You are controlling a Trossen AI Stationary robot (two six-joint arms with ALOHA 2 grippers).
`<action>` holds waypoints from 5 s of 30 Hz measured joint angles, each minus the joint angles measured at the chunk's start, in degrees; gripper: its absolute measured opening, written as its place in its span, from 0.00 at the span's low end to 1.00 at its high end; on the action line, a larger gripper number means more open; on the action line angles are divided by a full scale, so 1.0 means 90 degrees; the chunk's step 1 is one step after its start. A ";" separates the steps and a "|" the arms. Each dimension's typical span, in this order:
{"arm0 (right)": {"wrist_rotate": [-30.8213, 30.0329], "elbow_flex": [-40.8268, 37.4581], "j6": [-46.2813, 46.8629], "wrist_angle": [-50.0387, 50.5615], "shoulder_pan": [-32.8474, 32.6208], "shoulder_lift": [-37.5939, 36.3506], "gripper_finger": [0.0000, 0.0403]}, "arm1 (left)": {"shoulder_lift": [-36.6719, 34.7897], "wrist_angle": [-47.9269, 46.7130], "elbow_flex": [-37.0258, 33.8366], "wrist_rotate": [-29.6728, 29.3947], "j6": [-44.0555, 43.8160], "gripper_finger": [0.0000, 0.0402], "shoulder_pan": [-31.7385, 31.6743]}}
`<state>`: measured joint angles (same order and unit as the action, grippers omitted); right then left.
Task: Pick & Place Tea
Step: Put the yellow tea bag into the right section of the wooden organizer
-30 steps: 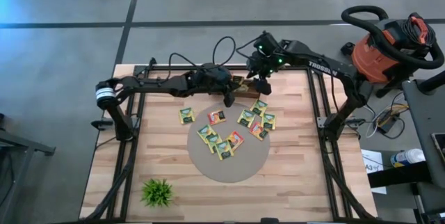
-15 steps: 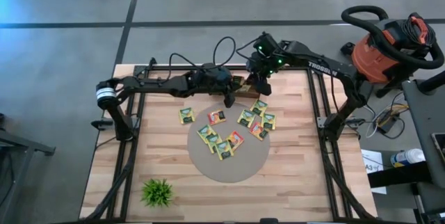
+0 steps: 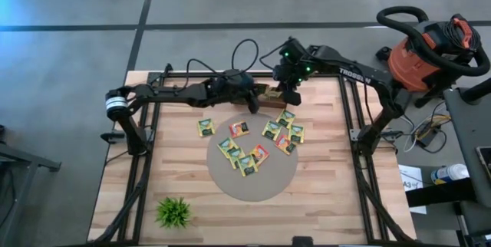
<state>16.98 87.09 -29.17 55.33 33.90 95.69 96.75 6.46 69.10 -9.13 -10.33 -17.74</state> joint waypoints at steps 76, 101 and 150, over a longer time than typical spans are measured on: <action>-0.0713 0.0520 0.0177 -0.0442 0.0716 0.0837 0.44 | -0.3487 -0.2593 -0.2844 -0.1102 -0.3506 0.35 0.0365; -0.0200 -0.0454 0.1180 -0.1048 0.0340 0.0072 0.44 | -0.3058 -0.5041 -0.2710 -0.1050 -0.0056 0.35 0.0928; -0.0224 -0.0440 0.2712 -0.2762 -0.0795 0.0259 0.44 | -0.1642 -0.0820 -0.3842 -0.0327 -0.6536 0.35 0.0871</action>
<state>14.96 83.13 -4.76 30.48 26.74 98.02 81.96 -0.91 34.52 -12.07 -69.16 -9.89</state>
